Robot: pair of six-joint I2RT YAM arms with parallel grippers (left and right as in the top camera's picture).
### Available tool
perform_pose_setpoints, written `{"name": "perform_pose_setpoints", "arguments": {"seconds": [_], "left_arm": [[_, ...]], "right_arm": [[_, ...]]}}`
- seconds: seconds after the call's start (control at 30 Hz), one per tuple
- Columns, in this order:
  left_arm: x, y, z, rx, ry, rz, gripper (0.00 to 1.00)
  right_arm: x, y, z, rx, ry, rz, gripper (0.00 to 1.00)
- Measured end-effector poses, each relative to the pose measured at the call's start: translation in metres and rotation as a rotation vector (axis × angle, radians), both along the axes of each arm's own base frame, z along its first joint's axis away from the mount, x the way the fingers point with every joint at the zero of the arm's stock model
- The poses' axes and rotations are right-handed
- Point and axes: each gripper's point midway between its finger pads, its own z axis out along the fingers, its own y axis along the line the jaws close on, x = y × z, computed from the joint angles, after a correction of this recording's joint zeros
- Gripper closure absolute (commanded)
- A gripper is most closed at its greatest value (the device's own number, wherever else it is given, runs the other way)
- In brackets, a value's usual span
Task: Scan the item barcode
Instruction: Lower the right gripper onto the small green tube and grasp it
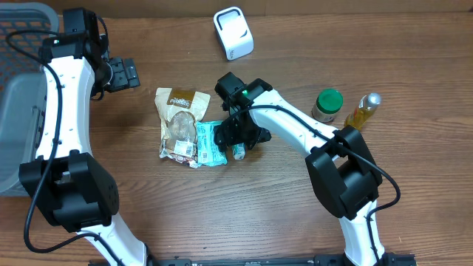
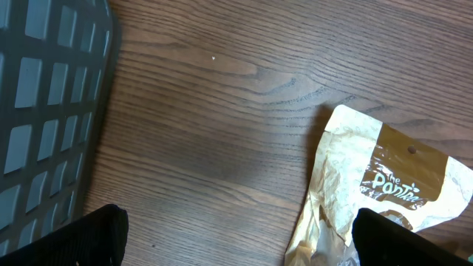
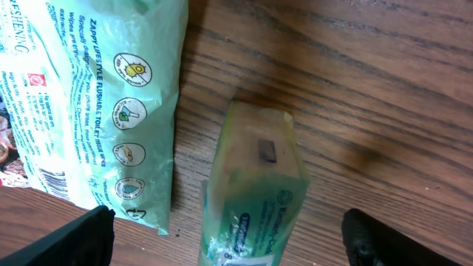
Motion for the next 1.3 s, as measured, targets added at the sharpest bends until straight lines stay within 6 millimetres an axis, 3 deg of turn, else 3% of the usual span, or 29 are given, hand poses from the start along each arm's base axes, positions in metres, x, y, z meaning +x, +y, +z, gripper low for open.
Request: {"name": "perform_pose_setpoints", "arguments": {"seconds": [0.33, 0.63, 0.73, 1.17, 1.3], "left_arm": [[0.0, 0.0, 0.0, 0.0, 0.0, 0.0, 0.0], [0.0, 0.0, 0.0, 0.0, 0.0, 0.0, 0.0], [0.0, 0.0, 0.0, 0.0, 0.0, 0.0, 0.0], [0.0, 0.0, 0.0, 0.0, 0.0, 0.0, 0.0], [0.0, 0.0, 0.0, 0.0, 0.0, 0.0, 0.0]], "right_arm": [[0.007, 0.004, 0.0, 0.018, -0.027, -0.002, 0.19], [0.014, -0.004, -0.001, -0.031, -0.065, -0.008, 0.5], [0.015, -0.006, -0.001, -0.039, -0.072, -0.009, 0.56], [0.019, -0.007, -0.001, -0.038, -0.086, -0.013, 0.59], [0.019, -0.007, -0.001, -0.037, -0.085, -0.013, 0.65]]}}
